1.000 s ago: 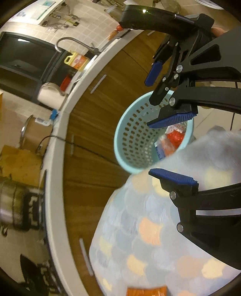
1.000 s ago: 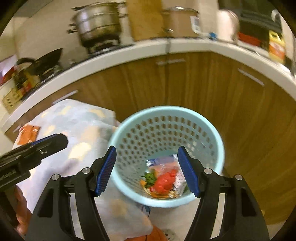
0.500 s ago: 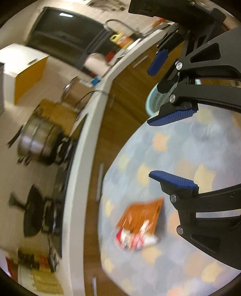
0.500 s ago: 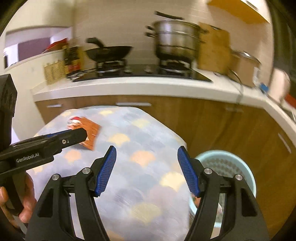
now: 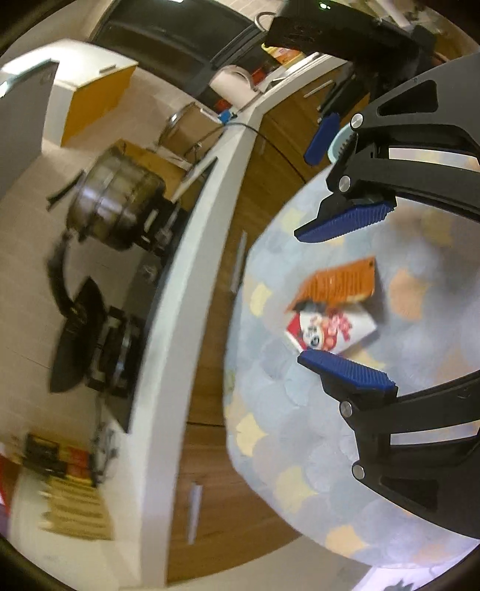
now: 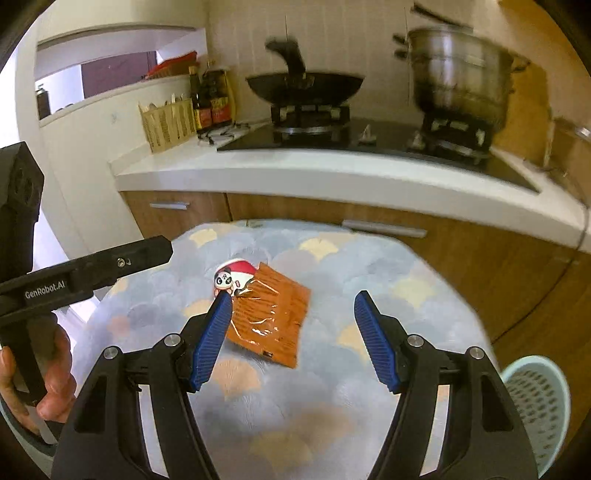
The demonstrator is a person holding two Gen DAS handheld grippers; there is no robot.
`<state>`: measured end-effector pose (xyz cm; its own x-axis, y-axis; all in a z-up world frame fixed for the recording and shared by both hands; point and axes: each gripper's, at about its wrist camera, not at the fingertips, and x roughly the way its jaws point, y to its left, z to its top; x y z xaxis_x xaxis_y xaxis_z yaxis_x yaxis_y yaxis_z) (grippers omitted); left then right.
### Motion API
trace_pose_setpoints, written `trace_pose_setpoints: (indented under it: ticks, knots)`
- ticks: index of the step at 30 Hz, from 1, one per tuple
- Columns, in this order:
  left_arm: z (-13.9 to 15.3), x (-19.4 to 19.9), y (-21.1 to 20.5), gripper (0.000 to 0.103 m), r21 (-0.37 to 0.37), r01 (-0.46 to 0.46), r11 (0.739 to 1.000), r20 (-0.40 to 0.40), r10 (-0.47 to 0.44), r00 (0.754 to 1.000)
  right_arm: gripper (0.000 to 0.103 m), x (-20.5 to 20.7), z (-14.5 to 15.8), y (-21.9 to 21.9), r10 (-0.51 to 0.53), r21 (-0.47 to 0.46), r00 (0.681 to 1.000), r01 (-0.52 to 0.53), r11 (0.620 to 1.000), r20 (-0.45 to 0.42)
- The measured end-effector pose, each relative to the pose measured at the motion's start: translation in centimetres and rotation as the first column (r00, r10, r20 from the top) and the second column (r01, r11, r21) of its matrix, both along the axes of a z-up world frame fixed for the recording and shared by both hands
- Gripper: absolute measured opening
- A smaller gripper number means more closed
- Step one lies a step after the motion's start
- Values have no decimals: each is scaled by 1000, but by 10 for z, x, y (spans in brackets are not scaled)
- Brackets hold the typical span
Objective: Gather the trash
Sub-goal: 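Grasp the white panda cup with the left tool while the right tool grasps the orange wrapper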
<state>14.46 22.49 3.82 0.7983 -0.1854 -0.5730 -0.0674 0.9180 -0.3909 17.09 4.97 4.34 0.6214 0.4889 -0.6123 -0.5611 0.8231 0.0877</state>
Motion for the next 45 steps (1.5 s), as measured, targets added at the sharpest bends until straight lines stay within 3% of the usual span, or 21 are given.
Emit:
trace_pose_setpoints:
  ticks: [2, 4, 9, 18, 23, 24, 25, 28, 31, 34, 36, 45]
  knots:
    - [-19, 17, 7, 67, -31, 25, 999, -36, -26, 999, 65, 12, -18, 7, 13, 15, 999, -12, 1000, -47]
    - [-38, 31, 14, 67, -68, -9, 998, -58, 5, 998, 65, 18, -32, 13, 41, 35, 996, -39, 999, -73]
    - [-68, 47, 27, 67, -173, -65, 983, -98, 49, 994, 65, 22, -49, 30, 30, -41, 998, -32, 999, -62]
    - [-89, 58, 30, 67, -224, -41, 974, -119, 14, 993, 65, 45, -84, 45, -21, -91, 989, 8, 996, -145]
    - [-97, 59, 33, 67, -236, -48, 970, -118, 20, 993, 64, 60, -96, 36, -13, 10, 963, 16, 1000, -270]
    - [-97, 59, 33, 67, -236, -48, 970, -118, 20, 993, 55, 60, -96, 36, -12, 15, 962, 17, 1000, -272]
    - [-97, 58, 33, 67, -235, -47, 971, -118, 20, 993, 40, 60, -96, 35, 9, 36, 958, 1, 999, -287]
    - [-97, 57, 33, 67, -229, -46, 972, -117, 20, 993, 25, 61, -98, 30, 47, 102, 932, -11, 995, -359]
    - [-96, 57, 31, 67, -222, -48, 974, -123, 21, 992, 19, 57, -97, 23, 61, 137, 920, -8, 991, -387]
    - [-95, 59, 27, 67, -210, -42, 977, -127, 15, 992, 17, 50, -88, 11, 56, 150, 929, -1, 989, -366]
    - [-94, 61, 22, 67, -190, -44, 981, -133, 19, 991, 17, 42, -79, 1, 16, 108, 948, 20, 994, -316]
    - [-89, 73, -11, 65, 35, -98, 995, -181, 103, 978, 17, 26, -74, -32, -32, 16, 967, 37, 999, -254]
